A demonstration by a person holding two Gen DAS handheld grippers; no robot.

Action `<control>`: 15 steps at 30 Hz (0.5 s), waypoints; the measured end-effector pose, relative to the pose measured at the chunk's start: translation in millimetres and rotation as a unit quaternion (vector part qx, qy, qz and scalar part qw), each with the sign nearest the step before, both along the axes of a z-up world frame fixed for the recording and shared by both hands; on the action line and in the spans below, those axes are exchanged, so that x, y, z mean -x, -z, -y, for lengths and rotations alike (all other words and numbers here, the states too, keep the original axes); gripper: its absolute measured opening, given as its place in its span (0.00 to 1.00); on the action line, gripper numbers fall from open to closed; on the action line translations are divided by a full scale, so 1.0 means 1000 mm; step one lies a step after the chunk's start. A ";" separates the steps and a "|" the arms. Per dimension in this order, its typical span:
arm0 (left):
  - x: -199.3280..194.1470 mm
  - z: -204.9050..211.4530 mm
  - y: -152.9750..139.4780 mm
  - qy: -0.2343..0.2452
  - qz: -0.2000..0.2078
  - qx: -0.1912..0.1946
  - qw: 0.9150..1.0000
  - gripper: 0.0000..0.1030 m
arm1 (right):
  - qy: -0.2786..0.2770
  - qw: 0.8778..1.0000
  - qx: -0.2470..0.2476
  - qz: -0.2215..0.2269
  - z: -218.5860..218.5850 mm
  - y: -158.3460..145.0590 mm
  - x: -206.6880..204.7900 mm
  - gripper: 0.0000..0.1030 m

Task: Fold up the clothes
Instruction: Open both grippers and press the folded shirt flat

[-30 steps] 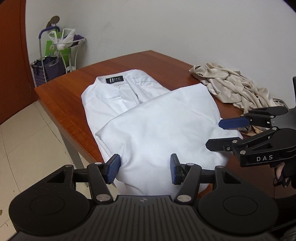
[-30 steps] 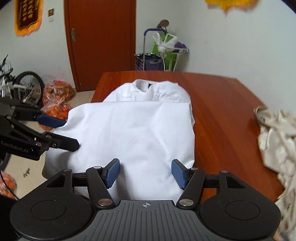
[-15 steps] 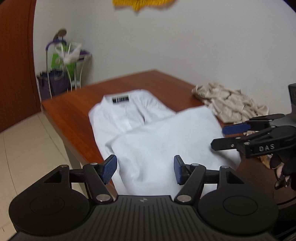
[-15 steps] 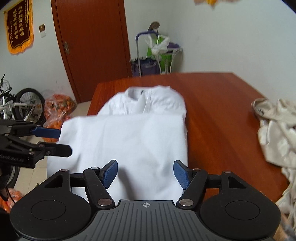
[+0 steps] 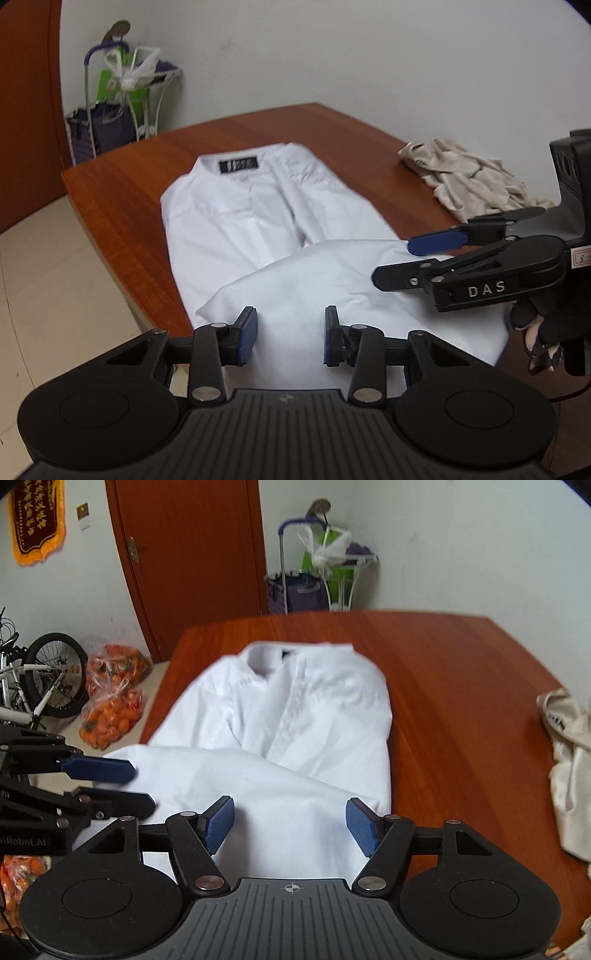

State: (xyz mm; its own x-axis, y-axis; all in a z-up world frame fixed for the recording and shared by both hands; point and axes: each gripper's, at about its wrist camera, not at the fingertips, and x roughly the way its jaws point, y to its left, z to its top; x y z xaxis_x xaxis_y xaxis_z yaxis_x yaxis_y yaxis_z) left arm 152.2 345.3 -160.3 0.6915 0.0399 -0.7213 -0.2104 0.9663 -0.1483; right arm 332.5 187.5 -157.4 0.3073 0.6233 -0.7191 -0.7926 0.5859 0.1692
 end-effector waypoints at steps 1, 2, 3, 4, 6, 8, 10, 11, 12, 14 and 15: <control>-0.002 -0.002 0.005 -0.002 -0.006 0.005 1.000 0.43 | 0.001 1.000 0.003 -0.008 -0.002 0.005 -0.004 0.68; -0.004 -0.004 0.008 -0.003 -0.010 0.011 1.000 0.43 | 0.001 1.000 0.005 -0.015 -0.004 0.010 -0.007 0.69; -0.004 -0.007 0.013 -0.002 -0.010 0.016 1.000 0.43 | 0.002 1.000 0.008 -0.023 -0.007 0.015 -0.011 0.70; -0.004 -0.009 0.016 -0.001 -0.009 0.019 1.000 0.43 | 0.003 0.999 0.010 -0.030 -0.009 0.020 -0.015 0.72; -0.002 -0.012 0.015 0.000 -0.001 0.024 1.000 0.43 | 0.004 0.999 0.011 -0.039 -0.011 0.023 -0.019 0.73; 0.005 -0.013 0.007 -0.001 0.012 0.026 1.000 0.43 | 0.005 0.999 0.003 -0.038 -0.008 0.015 -0.017 0.73; 0.016 -0.010 -0.006 0.007 0.030 0.024 0.999 0.43 | 0.006 1.000 -0.013 -0.026 -0.001 0.000 -0.011 0.72; 0.021 -0.008 -0.013 0.012 0.038 0.024 0.999 0.43 | 0.005 1.000 -0.021 -0.018 0.004 -0.009 -0.006 0.72; 0.027 -0.004 -0.019 0.021 0.042 0.021 0.999 0.43 | 0.004 1.000 -0.028 -0.010 0.010 -0.018 -0.001 0.72; 0.038 0.005 -0.030 0.040 0.047 0.017 0.998 0.43 | -0.002 0.999 -0.034 0.007 0.019 -0.031 0.012 0.72; 0.043 0.010 -0.033 0.049 0.047 0.015 0.998 0.43 | -0.006 0.999 -0.034 0.014 0.024 -0.035 0.020 0.72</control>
State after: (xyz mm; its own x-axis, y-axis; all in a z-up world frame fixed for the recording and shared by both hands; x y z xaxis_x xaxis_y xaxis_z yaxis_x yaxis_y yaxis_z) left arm 109.1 335.1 -127.6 0.7553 -0.0512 -0.6534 -0.0999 0.9763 -0.1919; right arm 312.8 163.6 -122.1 0.3198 0.6737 -0.6662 -0.8041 0.5649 0.1852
